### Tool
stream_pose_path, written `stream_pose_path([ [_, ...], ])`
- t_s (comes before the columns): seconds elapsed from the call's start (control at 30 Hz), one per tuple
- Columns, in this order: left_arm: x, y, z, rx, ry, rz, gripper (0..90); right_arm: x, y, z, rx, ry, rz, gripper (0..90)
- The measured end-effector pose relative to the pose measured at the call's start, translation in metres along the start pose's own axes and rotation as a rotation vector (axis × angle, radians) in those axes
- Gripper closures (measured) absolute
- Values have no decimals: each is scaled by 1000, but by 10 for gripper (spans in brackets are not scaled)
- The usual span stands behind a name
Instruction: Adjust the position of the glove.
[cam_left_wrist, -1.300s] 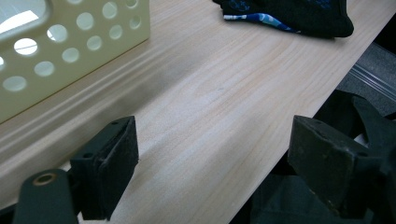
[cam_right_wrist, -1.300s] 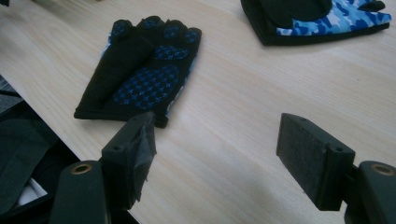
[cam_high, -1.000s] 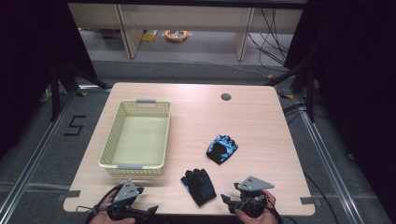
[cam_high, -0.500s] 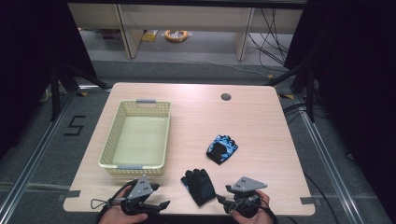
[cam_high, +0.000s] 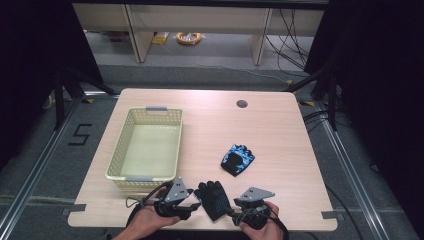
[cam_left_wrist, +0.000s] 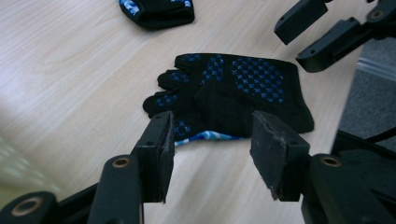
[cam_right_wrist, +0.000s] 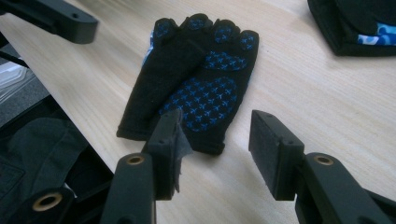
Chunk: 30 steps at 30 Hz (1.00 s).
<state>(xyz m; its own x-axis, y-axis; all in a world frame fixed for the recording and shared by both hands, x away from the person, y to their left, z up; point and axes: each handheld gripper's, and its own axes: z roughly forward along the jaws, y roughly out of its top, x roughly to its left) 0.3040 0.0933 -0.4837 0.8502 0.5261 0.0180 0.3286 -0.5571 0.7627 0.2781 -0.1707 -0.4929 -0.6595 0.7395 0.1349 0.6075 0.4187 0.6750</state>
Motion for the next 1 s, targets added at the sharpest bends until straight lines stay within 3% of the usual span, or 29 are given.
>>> stream_pose_path([
  [0.13,6,4,10,30,24,0,523,-1,1,2,6,1,4,551],
  [0.23,7,5,18,52,24,-2,544,-1,3,4,-3,2,0,551],
  [0.27,8,5,20,57,17,13,552,1,4,4,9,7,23,551],
  [0.33,8,7,22,69,7,3,559,-3,5,7,0,-2,-14,551],
  [0.4,9,8,24,72,6,17,560,-2,5,8,11,2,7,551],
  [0.47,8,8,25,80,2,-4,560,-2,6,11,-4,3,9,550],
  [0.53,9,8,28,93,4,0,544,-2,7,12,31,5,17,549],
  [0.57,11,8,28,101,16,29,536,-2,6,15,13,-3,0,549],
  [0.6,11,7,29,102,12,-4,543,-2,6,15,37,1,14,549],
  [0.63,13,7,30,104,10,4,546,-3,6,19,22,-4,-2,551],
  [0.67,14,7,32,105,1,-12,548,-3,5,20,40,3,16,556],
  [0.73,16,5,34,130,-20,-10,550,-5,6,19,53,12,7,589],
  [0.83,15,3,37,151,-22,9,575,-6,7,20,65,34,18,653],
  [0.93,14,3,37,158,-8,50,639,-9,8,21,72,44,-12,686],
  [1.0,14,1,36,154,-3,68,700,-8,9,22,65,62,15,722],
])
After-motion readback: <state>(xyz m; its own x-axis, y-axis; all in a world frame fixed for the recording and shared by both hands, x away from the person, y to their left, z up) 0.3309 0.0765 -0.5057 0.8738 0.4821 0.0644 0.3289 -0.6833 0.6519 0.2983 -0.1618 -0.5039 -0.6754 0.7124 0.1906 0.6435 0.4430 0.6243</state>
